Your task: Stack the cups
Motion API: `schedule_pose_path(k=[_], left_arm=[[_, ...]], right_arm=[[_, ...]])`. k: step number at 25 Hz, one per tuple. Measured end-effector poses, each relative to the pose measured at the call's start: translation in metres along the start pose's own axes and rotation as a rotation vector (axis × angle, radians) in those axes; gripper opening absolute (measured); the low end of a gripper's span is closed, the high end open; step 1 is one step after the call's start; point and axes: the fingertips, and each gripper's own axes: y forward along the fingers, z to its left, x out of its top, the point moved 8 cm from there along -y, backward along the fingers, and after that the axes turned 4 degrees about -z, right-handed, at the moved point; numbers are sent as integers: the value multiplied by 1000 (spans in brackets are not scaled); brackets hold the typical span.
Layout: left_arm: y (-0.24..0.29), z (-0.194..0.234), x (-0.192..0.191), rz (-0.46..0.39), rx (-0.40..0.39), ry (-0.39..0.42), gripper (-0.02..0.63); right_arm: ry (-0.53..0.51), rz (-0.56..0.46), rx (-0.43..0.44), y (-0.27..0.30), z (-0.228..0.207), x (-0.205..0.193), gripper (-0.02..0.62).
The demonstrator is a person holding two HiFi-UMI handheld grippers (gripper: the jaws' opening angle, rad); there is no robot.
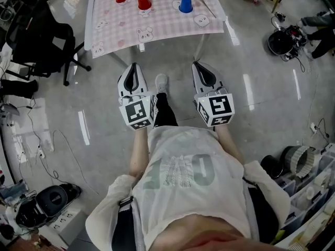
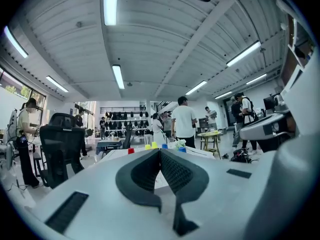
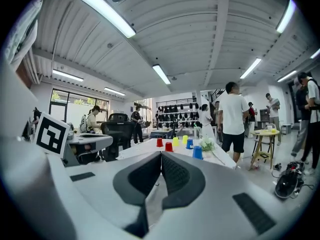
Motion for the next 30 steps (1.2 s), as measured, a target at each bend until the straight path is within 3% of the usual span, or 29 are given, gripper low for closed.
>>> schedule_pose_path(k=[4,10,16,24,30], left_arm=[[64,20,1,-23,-41,2,26],[208,76,-7,-16,-90,-39,26],[334,122,-5,-19,-140,-41,26],[414,164,-19,-5,-161,-37,28],[430,178,-21,-43,-163,10,28]], right_arm=[[-15,29,16,65,-17,-2,29],[-94,78,25,201,-39,22,29],[-89,106,-40,330,-77,45,29],[-75,134,-45,424,-89,47,29],[-51,148,-61,441,-90,45,29]])
